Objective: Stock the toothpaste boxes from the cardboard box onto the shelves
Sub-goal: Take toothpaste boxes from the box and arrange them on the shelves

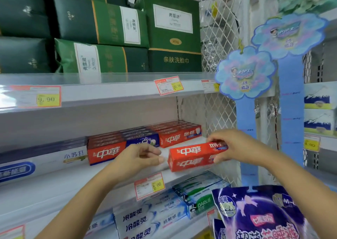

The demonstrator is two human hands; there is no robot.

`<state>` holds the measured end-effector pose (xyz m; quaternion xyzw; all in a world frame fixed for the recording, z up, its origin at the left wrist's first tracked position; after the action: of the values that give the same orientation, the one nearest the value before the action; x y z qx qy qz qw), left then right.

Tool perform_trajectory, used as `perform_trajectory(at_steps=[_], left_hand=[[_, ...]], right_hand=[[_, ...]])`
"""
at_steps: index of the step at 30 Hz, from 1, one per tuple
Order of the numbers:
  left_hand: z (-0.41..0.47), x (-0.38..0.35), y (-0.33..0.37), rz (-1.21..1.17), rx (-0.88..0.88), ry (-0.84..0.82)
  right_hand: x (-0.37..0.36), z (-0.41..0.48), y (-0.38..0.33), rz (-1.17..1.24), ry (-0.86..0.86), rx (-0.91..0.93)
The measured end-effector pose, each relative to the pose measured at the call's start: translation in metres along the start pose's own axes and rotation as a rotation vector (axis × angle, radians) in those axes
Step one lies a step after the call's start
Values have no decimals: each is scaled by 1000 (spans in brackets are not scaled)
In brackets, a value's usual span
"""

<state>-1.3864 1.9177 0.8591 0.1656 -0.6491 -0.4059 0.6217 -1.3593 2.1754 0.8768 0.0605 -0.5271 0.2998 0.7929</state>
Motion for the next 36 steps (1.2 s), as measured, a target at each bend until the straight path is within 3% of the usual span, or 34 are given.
perform_trajectory(at_steps=[6, 11, 14, 20, 27, 32, 36], left_hand=[[-7, 0, 9, -185, -104, 27], [-25, -27, 29, -243, -185, -85], [-24, -32, 32, -323, -149, -85], [-17, -39, 27, -754, -28, -147], [-17, -44, 23, -796, -46, -114], [-16, -46, 25, -785, -104, -115], [-26, -45, 37, -724, -266, -37]], right_hand=[[7, -19, -6, 138, -38, -19], [6, -17, -7, 264, -87, -59], [6, -16, -13, 355, -140, -40], [7, -20, -14, 549, -205, -93], [14, -25, 3, 663, -33, -102], [12, -29, -14, 509, -142, -80], [8, -23, -26, 223, -19, 5]])
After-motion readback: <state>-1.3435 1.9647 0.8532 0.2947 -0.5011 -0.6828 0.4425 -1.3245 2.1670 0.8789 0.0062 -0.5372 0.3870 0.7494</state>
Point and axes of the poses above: each hand's wrist, its own z-axis towards the middle knuckle, its own x-axis out of the back of the hand, y = z × x, the point moved 6 cm from there along z, towards the middle knuckle, and after that the axes turned 11 degrees about x, right-handed, at the moved point
